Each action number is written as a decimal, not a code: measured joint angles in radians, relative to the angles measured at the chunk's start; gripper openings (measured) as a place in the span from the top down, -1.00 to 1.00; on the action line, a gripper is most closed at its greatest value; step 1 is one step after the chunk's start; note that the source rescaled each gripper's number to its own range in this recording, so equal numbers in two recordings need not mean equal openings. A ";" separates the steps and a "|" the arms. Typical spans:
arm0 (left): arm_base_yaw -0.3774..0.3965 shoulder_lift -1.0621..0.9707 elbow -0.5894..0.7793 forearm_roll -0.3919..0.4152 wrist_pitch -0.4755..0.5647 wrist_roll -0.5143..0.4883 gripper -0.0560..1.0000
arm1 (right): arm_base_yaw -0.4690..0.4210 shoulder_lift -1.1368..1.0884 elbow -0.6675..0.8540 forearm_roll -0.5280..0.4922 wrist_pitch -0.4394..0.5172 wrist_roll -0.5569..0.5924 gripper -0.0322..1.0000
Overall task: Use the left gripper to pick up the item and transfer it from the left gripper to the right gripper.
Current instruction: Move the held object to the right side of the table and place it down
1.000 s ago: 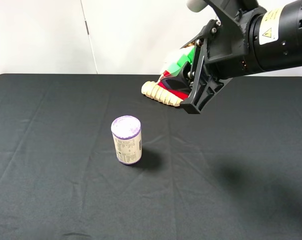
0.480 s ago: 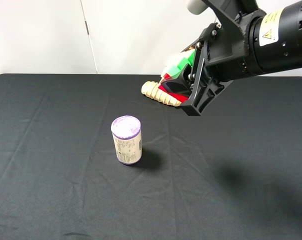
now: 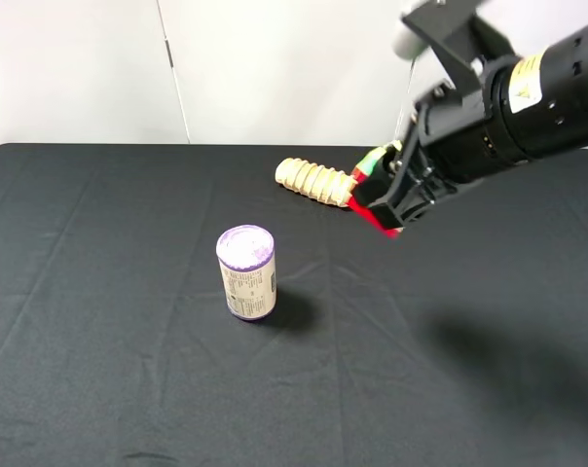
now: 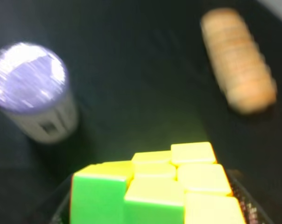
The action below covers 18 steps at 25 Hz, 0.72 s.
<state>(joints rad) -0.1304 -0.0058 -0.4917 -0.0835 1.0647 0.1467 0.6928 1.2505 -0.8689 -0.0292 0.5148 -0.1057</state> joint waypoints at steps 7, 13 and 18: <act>0.129 0.000 0.000 0.000 0.000 0.000 -0.89 | -0.188 0.173 0.000 0.000 0.075 0.040 0.94; 0.241 0.000 0.000 0.000 -0.001 0.000 -0.89 | -0.308 0.327 0.000 0.000 0.009 0.040 0.94; 0.265 0.000 0.000 0.000 -0.001 0.000 -0.89 | -0.420 0.415 0.000 0.000 -0.096 0.040 0.94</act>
<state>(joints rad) 0.1347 -0.0058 -0.4917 -0.0835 1.0637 0.1467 0.2726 1.6654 -0.8689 -0.0292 0.4193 -0.0658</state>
